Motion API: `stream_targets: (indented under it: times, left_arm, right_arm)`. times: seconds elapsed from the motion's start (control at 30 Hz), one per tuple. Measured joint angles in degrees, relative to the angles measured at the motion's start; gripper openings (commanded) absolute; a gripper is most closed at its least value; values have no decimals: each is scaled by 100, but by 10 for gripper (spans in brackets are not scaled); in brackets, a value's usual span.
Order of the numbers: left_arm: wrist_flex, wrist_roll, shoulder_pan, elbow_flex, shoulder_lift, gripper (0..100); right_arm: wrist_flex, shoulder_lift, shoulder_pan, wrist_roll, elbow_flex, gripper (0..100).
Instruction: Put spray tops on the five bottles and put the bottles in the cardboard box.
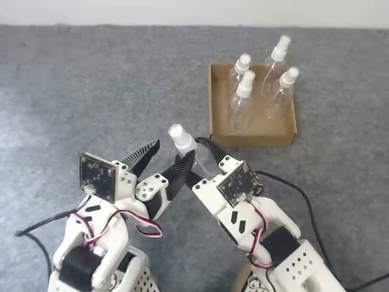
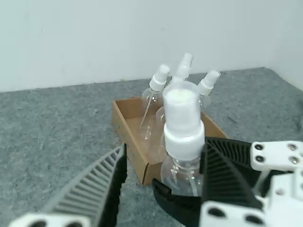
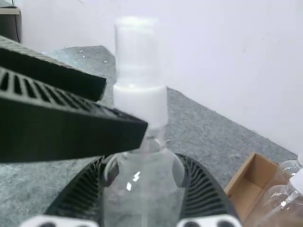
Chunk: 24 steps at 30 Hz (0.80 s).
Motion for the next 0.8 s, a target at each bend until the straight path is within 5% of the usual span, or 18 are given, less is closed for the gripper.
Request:
stream_targets:
  times: [0.37,0.8]
  left_arm:
    - [510,-730,264,-501,-844,228]
    - [-1565,659,-1073,-211,-844,232]
  right_arm:
    - [0,-9,0,0,88,6]
    - [0,-105,0,0,185,6]
